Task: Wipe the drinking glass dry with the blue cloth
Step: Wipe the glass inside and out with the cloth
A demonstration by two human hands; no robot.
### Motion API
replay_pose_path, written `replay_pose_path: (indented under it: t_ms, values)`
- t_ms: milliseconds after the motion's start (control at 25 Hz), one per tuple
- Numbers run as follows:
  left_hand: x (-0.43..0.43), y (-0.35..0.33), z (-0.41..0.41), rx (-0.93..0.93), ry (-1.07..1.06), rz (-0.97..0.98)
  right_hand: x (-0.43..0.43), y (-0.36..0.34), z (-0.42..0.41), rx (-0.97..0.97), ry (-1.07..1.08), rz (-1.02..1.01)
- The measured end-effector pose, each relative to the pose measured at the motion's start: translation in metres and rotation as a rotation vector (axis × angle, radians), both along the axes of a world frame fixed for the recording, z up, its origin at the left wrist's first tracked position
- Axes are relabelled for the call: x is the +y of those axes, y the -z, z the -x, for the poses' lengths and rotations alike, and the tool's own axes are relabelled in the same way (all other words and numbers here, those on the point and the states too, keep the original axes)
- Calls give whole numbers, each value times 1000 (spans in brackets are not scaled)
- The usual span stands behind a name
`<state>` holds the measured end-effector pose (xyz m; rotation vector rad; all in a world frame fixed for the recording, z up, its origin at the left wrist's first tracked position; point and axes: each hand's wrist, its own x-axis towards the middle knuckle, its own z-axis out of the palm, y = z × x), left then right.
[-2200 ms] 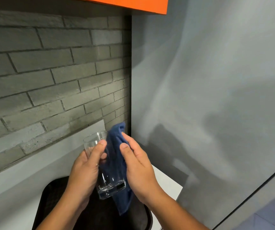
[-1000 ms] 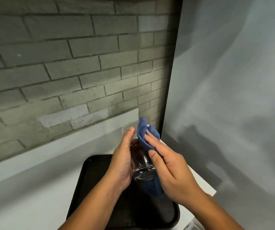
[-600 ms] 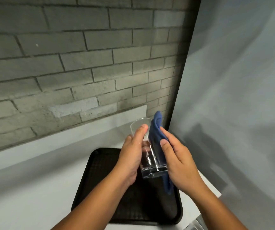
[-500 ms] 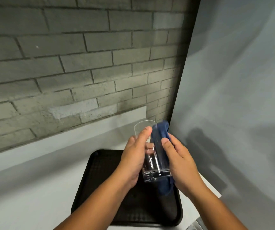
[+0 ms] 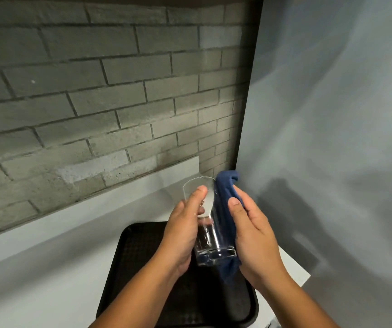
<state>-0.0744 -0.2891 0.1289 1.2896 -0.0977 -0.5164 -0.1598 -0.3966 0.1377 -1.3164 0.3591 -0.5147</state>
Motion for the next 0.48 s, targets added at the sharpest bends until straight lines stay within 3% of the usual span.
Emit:
replay_pose_path:
  t_ms: [80, 240, 480]
  values:
    - [3, 1, 0, 11, 15, 8, 0, -2, 0, -16, -29, 98]
    - [5, 5, 4, 4, 5, -8, 2, 0, -1, -8, -8, -1]
    - [8, 13, 2, 63, -47, 5, 12, 8, 3, 34, -14, 63]
